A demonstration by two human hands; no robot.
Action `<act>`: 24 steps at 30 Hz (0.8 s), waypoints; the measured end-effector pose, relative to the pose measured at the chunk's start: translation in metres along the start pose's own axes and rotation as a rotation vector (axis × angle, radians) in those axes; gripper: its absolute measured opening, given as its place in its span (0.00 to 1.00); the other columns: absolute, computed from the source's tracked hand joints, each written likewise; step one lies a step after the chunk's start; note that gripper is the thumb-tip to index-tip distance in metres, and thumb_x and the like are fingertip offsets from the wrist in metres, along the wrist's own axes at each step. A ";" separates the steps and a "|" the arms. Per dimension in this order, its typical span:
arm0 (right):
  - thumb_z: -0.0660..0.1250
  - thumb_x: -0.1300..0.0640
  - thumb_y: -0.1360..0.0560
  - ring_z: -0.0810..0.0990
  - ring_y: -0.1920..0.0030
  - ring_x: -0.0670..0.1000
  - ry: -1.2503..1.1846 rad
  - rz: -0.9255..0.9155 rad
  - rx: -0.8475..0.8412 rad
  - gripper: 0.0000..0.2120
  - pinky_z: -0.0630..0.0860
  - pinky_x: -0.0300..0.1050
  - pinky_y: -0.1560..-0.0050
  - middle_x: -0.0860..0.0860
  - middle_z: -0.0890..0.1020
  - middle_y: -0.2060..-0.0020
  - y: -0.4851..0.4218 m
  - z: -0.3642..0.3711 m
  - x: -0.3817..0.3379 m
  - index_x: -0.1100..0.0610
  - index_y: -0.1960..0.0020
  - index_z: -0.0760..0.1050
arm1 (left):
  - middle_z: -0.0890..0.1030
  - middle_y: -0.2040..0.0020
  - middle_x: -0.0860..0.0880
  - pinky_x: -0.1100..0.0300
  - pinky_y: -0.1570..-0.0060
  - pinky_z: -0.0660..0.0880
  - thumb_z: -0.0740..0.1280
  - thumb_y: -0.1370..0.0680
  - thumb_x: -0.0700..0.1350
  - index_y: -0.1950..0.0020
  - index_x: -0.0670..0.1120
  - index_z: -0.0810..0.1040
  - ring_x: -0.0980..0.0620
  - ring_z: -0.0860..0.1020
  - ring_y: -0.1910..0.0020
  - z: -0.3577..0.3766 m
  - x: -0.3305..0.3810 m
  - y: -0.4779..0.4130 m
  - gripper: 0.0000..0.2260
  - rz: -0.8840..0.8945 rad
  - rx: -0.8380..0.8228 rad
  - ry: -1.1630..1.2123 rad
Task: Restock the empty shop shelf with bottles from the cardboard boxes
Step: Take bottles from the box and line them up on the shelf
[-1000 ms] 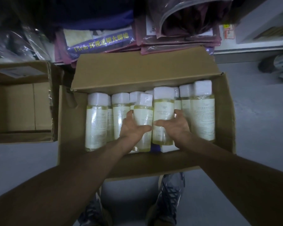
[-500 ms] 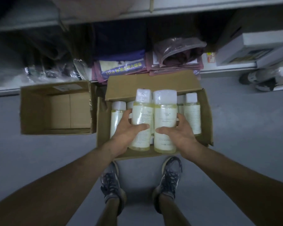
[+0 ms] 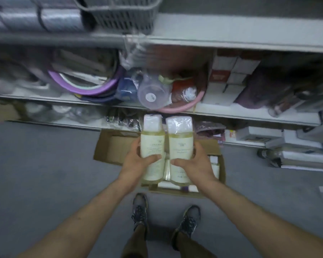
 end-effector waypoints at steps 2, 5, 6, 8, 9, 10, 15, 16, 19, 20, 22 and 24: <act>0.86 0.49 0.39 0.85 0.52 0.37 0.024 -0.044 -0.025 0.38 0.83 0.44 0.51 0.35 0.85 0.51 0.023 0.006 -0.042 0.33 0.37 0.69 | 0.86 0.40 0.56 0.52 0.47 0.84 0.84 0.30 0.41 0.27 0.58 0.73 0.55 0.86 0.41 -0.025 0.032 0.027 0.36 0.032 0.066 0.019; 0.85 0.49 0.38 0.83 0.55 0.33 0.054 -0.126 -0.084 0.37 0.78 0.37 0.59 0.30 0.84 0.52 0.054 0.021 -0.100 0.32 0.38 0.69 | 0.86 0.38 0.56 0.48 0.43 0.83 0.84 0.32 0.45 0.26 0.58 0.73 0.54 0.85 0.39 -0.062 0.073 0.062 0.38 0.093 0.154 0.075; 0.85 0.50 0.37 0.83 0.55 0.32 0.066 -0.145 -0.098 0.38 0.77 0.36 0.60 0.31 0.84 0.53 0.063 0.028 -0.117 0.34 0.35 0.69 | 0.86 0.37 0.56 0.47 0.42 0.83 0.84 0.33 0.46 0.26 0.59 0.73 0.54 0.85 0.39 -0.074 0.086 0.073 0.38 0.111 0.182 0.094; 0.85 0.50 0.38 0.84 0.54 0.34 0.075 -0.178 -0.123 0.38 0.79 0.40 0.57 0.32 0.85 0.53 0.080 0.044 -0.149 0.36 0.34 0.70 | 0.86 0.38 0.55 0.44 0.40 0.83 0.83 0.31 0.44 0.27 0.59 0.73 0.54 0.85 0.40 -0.100 0.108 0.093 0.36 0.140 0.239 0.132; 0.84 0.49 0.39 0.85 0.53 0.37 0.073 -0.193 -0.138 0.37 0.81 0.43 0.54 0.33 0.85 0.52 0.089 0.054 -0.163 0.35 0.36 0.71 | 0.86 0.38 0.55 0.43 0.39 0.83 0.83 0.30 0.42 0.27 0.58 0.73 0.53 0.85 0.39 -0.113 0.118 0.104 0.35 0.156 0.265 0.150; 0.84 0.48 0.40 0.85 0.51 0.39 0.077 -0.210 -0.156 0.36 0.83 0.46 0.52 0.33 0.85 0.51 0.099 0.065 -0.179 0.33 0.38 0.71 | 0.86 0.38 0.55 0.42 0.39 0.83 0.83 0.29 0.41 0.27 0.58 0.74 0.53 0.85 0.40 -0.129 0.127 0.114 0.35 0.169 0.301 0.173; 0.82 0.45 0.42 0.86 0.50 0.39 0.105 -0.328 -0.245 0.34 0.85 0.49 0.49 0.34 0.85 0.49 0.150 0.126 -0.264 0.29 0.42 0.70 | 0.86 0.39 0.58 0.43 0.41 0.83 0.83 0.31 0.46 0.28 0.61 0.72 0.56 0.86 0.42 -0.216 0.176 0.168 0.36 0.213 0.455 0.264; 0.82 0.44 0.42 0.85 0.51 0.37 0.108 -0.366 -0.266 0.34 0.85 0.45 0.51 0.32 0.85 0.49 0.159 0.140 -0.284 0.27 0.43 0.69 | 0.86 0.38 0.58 0.42 0.41 0.83 0.83 0.32 0.46 0.27 0.60 0.72 0.55 0.86 0.41 -0.235 0.187 0.177 0.37 0.231 0.475 0.276; 0.81 0.43 0.42 0.81 0.53 0.28 0.094 -0.477 -0.324 0.34 0.79 0.32 0.60 0.21 0.79 0.50 0.188 0.185 -0.346 0.21 0.46 0.66 | 0.86 0.37 0.56 0.43 0.40 0.83 0.83 0.34 0.46 0.25 0.57 0.72 0.54 0.85 0.40 -0.294 0.217 0.199 0.40 0.288 0.546 0.284; 0.80 0.43 0.41 0.81 0.52 0.28 0.089 -0.512 -0.339 0.34 0.78 0.33 0.60 0.21 0.79 0.50 0.197 0.200 -0.367 0.21 0.45 0.66 | 0.86 0.37 0.56 0.43 0.39 0.83 0.83 0.34 0.45 0.24 0.56 0.72 0.54 0.85 0.39 -0.314 0.228 0.204 0.40 0.314 0.562 0.284; 0.81 0.44 0.41 0.82 0.52 0.29 0.077 -0.598 -0.358 0.36 0.80 0.38 0.55 0.24 0.80 0.49 0.213 0.232 -0.406 0.26 0.40 0.67 | 0.85 0.36 0.55 0.44 0.39 0.82 0.84 0.31 0.42 0.25 0.54 0.72 0.53 0.85 0.38 -0.354 0.249 0.211 0.38 0.373 0.583 0.273; 0.81 0.45 0.41 0.84 0.51 0.35 0.072 -0.667 -0.370 0.36 0.84 0.45 0.51 0.31 0.84 0.49 0.229 0.262 -0.443 0.32 0.38 0.70 | 0.86 0.37 0.56 0.48 0.42 0.84 0.83 0.29 0.38 0.26 0.55 0.73 0.53 0.85 0.39 -0.393 0.273 0.217 0.35 0.437 0.598 0.259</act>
Point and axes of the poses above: each hand's wrist, its own y-axis away from the middle knuckle, its own z-axis out of the palm, x = y × z, the point moved 2 cm from there along -y, towards the middle knuckle
